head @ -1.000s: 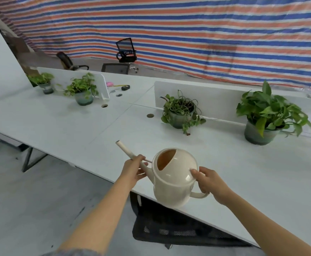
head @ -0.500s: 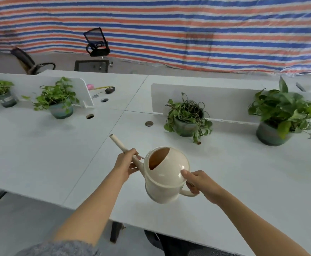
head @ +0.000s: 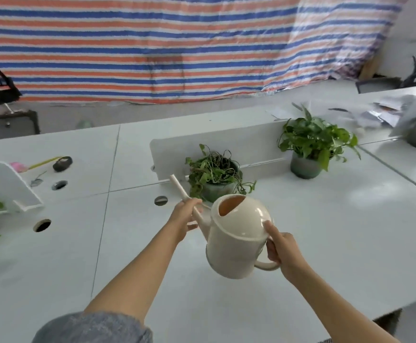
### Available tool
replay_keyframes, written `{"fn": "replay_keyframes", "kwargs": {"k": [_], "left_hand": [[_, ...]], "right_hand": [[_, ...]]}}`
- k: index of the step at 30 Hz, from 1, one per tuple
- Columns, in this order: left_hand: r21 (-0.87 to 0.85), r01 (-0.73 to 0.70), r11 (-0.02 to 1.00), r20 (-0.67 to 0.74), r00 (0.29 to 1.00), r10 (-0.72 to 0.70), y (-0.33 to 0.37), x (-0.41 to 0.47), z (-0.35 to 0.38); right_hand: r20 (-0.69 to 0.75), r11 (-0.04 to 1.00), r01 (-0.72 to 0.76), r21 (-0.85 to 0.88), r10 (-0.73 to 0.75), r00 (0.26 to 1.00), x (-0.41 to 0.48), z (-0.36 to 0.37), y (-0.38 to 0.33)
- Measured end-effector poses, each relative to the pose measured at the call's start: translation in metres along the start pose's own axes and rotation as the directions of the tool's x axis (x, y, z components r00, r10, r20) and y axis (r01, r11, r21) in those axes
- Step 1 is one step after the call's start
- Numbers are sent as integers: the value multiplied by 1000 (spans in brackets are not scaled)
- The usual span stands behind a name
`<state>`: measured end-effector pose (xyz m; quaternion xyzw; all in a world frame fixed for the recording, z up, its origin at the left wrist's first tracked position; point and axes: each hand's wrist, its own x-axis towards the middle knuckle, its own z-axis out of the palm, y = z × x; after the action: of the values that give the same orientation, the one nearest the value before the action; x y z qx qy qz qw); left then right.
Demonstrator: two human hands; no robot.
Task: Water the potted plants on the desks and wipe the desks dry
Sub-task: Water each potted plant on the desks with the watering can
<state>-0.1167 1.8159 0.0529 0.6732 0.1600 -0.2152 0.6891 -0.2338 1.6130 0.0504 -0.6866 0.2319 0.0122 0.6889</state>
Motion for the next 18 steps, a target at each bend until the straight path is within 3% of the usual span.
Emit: {"fn": "replay_keyframes", "kwargs": {"k": [4, 9, 11, 14, 16, 18], "left_hand": [[162, -14, 987, 144, 989, -10, 12, 19, 14], [338, -67, 939, 150, 989, 17, 7, 43, 24], [508, -169, 845, 186, 979, 84, 4, 55, 31], [743, -254, 619, 262, 962, 80, -4, 71, 37], [832, -304, 463, 293, 951, 99, -5, 81, 39], [861, -319, 397, 299, 947, 114, -2, 94, 41]], "right_hand": [[-163, 998, 17, 67, -6, 987, 13, -25, -18], [-279, 992, 87, -97, -111, 954, 49, -61, -54], [-312, 984, 81, -159, -128, 941, 65, -73, -62], [-385, 978, 57, -200, -131, 914, 85, -88, -73], [-392, 967, 44, -252, -144, 909, 97, -95, -84], [-378, 950, 58, -306, -177, 909, 109, -100, -91]]}}
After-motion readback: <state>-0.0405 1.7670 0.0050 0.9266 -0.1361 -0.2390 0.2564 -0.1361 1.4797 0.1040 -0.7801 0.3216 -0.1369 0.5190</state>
